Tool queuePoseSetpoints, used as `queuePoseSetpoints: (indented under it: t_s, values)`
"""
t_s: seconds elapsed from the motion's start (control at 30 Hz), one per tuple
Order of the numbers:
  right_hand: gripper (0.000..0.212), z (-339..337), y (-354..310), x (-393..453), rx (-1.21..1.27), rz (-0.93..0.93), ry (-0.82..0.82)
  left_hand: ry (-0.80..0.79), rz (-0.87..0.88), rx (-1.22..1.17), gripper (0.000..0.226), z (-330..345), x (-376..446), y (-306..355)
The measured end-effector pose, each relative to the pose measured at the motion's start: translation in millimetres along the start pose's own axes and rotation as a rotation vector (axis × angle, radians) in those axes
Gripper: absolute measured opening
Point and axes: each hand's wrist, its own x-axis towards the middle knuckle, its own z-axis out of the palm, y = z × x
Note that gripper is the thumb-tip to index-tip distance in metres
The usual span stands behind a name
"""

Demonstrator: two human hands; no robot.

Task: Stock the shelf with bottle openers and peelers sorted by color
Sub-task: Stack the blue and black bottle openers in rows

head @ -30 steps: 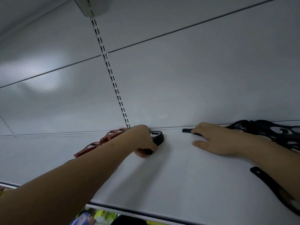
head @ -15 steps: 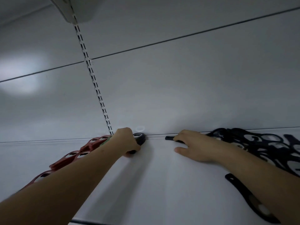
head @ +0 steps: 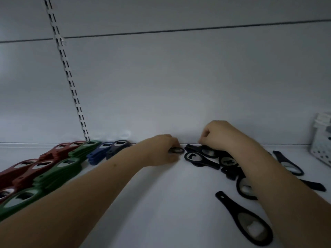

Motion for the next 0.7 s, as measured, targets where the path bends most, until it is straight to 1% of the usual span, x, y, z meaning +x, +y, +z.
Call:
queuePoseSetpoints:
  t_s: [0.07, 0.1, 0.17, 0.2, 0.27, 0.33, 0.4, 0.43, 0.47, 0.5, 0.57, 0.63, 0.7]
  values:
    - [0.024, -8.1, -3.2, -5.5, -0.039, -0.006, -0.028, 0.058, 0.039, -0.036, 0.033, 9.5, 6.6, -6.8]
    - [0.031, -11.9, -6.6, -10.0, -0.068, -0.016, -0.065, 0.102, 0.062, -0.037, 0.031, 12.3, 8.5, -9.5]
    - [0.047, -14.5, -16.4, -19.9, -0.168, -0.044, -0.179, 0.202, 0.110, 0.006, 0.029, 17.9, 8.7, -14.3]
    - [0.051, -12.6, -21.1, -24.0, -0.224, -0.064, -0.224, 0.244, 0.121, 0.034, 0.028, 20.7, 7.7, -16.3]
    - [0.048, -4.6, -27.0, -28.1, -0.305, -0.105, -0.253, 0.301, 0.127, 0.046, 0.027, 26.8, 7.0, -20.8]
    - [0.041, 1.5, -28.6, -28.8, -0.334, -0.135, -0.238, 0.346, 0.116, -0.041, 0.021, 29.3, 6.4, -24.2]
    - [0.033, 1.9, -29.7, -29.0, -0.342, -0.141, -0.212, 0.409, 0.052, -0.151, 0.014, 26.4, 3.6, -24.2]
    - [0.026, 1.4, -30.2, -29.4, -0.354, -0.149, -0.183, 0.433, 0.015, -0.241, 0.016, 23.4, 1.9, -24.1]
    - [0.023, 1.7, -29.5, -29.0, -0.370, -0.157, -0.149, 0.441, -0.019, -0.397, 0.017, 20.0, -0.9, -23.1]
    - [0.027, 2.1, -28.7, -28.7, -0.383, -0.160, -0.109, 0.434, -0.049, -0.614, 0.018, 16.8, -3.8, -20.7]
    - [0.030, 3.2, -25.0, -24.3, -0.392, -0.155, -0.040, 0.368, -0.130, -1.048, 0.021, 12.4, -8.3, -15.4]
    - [0.023, 0.6, -20.2, -18.3, -0.332, -0.151, -0.038, 0.310, -0.212, -1.272, 0.030, 10.8, -9.7, -12.8]
    - [0.012, -8.9, -16.5, -15.5, -0.153, -0.175, -0.058, 0.266, -0.253, -1.388, 0.037, 9.7, -9.3, -13.3]
